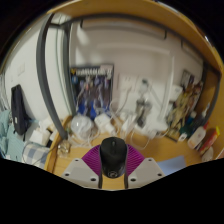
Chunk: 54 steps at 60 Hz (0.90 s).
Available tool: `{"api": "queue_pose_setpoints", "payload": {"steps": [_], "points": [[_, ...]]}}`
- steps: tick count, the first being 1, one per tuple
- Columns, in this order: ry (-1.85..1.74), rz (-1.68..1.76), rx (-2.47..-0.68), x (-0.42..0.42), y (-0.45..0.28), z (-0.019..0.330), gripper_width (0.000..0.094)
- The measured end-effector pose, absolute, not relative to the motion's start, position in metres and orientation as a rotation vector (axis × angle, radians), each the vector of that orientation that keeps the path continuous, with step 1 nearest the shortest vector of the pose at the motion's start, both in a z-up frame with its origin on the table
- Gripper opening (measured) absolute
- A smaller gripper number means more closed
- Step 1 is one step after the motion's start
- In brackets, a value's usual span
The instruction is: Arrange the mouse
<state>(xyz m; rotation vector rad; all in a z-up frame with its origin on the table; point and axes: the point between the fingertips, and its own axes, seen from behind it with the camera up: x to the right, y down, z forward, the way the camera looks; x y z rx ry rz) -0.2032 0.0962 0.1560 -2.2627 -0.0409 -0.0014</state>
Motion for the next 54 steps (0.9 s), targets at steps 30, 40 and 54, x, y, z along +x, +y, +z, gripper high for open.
{"api": "queue_pose_setpoints", "payload": {"steps": [30, 40, 54], "points": [[0.048, -0.104, -2.203, 0.043, 0.077, 0.188, 0.0292], [0.045, -0.100, -2.368, 0.071, 0.049, 0.089, 0.0305], [-0.002, -0.005, -2.493, 0.060, 0.026, 0.004, 0.0304]]}}
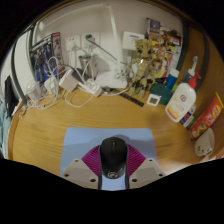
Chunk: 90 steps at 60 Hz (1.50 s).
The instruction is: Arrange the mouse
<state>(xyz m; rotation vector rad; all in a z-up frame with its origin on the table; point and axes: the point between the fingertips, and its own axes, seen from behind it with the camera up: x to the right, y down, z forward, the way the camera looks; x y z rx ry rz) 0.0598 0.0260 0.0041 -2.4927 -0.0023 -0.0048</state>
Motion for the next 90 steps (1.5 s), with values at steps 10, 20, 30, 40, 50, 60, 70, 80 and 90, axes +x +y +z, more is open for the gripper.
{"api": "queue_pose_setpoints", "payload": {"steps": [10, 20, 30, 40, 50, 60, 70, 80, 90], "points": [[0.003, 0.028, -2.504, 0.052, 0.019, -0.013, 0.0338], [-0.022, 0.010, -2.515, 0.054, 0.019, -0.015, 0.0444], [-0.096, -0.060, -2.555, 0.057, 0.010, -0.011, 0.0729], [-0.031, -0.064, -2.546, 0.054, -0.015, 0.020, 0.0856], [0.027, -0.076, -2.504, 0.043, -0.051, 0.071, 0.0857], [0.090, -0.085, -2.398, 0.021, -0.074, 0.142, 0.0857], [0.094, -0.095, -2.296, -0.007, -0.090, 0.203, 0.0857], [0.093, -0.074, -2.235, -0.039, -0.104, 0.240, 0.0856], [0.099, -0.046, -2.195, -0.068, -0.117, 0.263, 0.0859]]}}
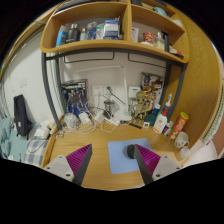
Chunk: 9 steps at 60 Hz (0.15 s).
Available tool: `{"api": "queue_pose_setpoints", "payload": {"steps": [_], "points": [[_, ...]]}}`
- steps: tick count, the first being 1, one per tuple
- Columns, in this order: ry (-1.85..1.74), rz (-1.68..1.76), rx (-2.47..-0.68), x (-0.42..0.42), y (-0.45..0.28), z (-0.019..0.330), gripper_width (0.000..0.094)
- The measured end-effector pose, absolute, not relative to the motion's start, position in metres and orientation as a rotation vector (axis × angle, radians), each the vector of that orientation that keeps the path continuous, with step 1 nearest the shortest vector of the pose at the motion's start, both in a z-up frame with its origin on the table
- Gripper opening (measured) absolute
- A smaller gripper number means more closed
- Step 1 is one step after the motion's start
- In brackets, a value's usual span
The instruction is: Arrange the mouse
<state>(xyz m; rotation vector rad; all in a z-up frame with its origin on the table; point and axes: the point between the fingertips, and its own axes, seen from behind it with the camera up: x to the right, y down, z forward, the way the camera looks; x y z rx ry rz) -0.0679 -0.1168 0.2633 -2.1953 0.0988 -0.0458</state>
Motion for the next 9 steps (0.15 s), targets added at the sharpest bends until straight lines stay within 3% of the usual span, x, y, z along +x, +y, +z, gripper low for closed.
{"api": "queue_pose_setpoints", "payload": {"steps": [9], "points": [[0.105, -0.055, -2.168, -0.080, -0.125, 0.277, 0.0858]]}}
